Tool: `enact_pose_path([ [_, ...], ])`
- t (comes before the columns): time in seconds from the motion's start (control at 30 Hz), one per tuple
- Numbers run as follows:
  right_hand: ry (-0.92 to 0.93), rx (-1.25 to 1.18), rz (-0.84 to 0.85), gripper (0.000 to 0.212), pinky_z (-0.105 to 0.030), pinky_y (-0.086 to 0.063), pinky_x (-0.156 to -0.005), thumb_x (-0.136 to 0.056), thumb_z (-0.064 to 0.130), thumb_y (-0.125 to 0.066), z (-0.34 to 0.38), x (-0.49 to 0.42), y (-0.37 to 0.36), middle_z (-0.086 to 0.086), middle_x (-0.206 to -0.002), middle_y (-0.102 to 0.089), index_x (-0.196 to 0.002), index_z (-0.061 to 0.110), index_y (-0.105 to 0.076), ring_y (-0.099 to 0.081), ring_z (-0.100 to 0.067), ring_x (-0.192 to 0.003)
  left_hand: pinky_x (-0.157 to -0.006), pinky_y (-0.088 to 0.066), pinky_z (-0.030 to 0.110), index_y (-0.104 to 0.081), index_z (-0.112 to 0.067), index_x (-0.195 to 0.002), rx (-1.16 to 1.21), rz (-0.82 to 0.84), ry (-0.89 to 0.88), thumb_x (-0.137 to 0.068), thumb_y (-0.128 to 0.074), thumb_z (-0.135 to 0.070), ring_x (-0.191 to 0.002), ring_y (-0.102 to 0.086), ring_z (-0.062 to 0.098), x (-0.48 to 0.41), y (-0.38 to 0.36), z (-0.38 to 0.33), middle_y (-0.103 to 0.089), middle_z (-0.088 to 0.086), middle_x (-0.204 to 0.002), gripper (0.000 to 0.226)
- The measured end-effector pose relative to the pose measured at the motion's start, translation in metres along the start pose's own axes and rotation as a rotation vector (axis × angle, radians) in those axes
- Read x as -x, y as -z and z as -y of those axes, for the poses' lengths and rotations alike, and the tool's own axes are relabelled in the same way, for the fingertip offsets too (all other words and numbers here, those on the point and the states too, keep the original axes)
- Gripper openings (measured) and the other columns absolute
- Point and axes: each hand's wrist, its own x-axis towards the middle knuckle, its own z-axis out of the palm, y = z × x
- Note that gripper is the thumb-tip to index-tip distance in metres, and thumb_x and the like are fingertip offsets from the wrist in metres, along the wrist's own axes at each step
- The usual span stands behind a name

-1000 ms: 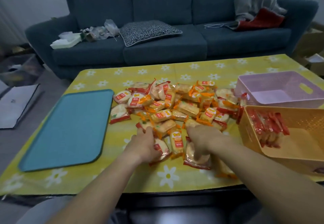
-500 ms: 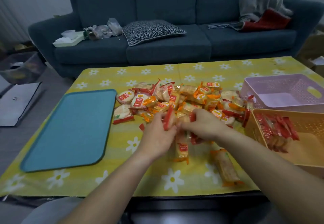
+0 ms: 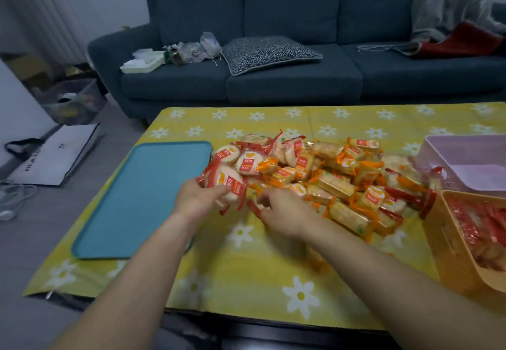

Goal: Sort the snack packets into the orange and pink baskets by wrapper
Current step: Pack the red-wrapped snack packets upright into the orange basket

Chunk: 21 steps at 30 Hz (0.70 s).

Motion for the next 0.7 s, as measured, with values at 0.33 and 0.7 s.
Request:
enact_pose_path([
  [0.33, -0.099, 0.617, 0.015, 0.041, -0.040, -0.052, -0.083, -0.093, 0.028, -0.057, 0.005, -0.027, -0.025, -0.011, -0.128, -0.055, -0.130, 0.013, -0.051, -0.063, -0.032, -0.111, -0.073, -0.052, 0.024, -0.070, -0.024, -0.085, -0.453, 0.373, -0.176, -0.074, -0.080, -0.031, -0.073, -0.067, 0.005, -0.077, -0.002, -0.013, -0.071, -0.013, -0.076, 0.017],
  [0.7, -0.157, -0.356, -0.227, 0.028, -0.036, -0.055, -0.067, -0.096, 0.032, -0.048, 0.037, -0.077, 0.072, -0.001, -0.076, -0.067, -0.079, 0.014, -0.062, -0.065, -0.021, -0.074, -0.105, -0.045, 0.044, -0.062, -0.029, -0.132, -0.823, 0.405, -0.170, -0.044, -0.067, -0.077, -0.124, -0.050, 0.027, -0.094, -0.001, -0.006, -0.058, 0.002, -0.130, 0.100],
])
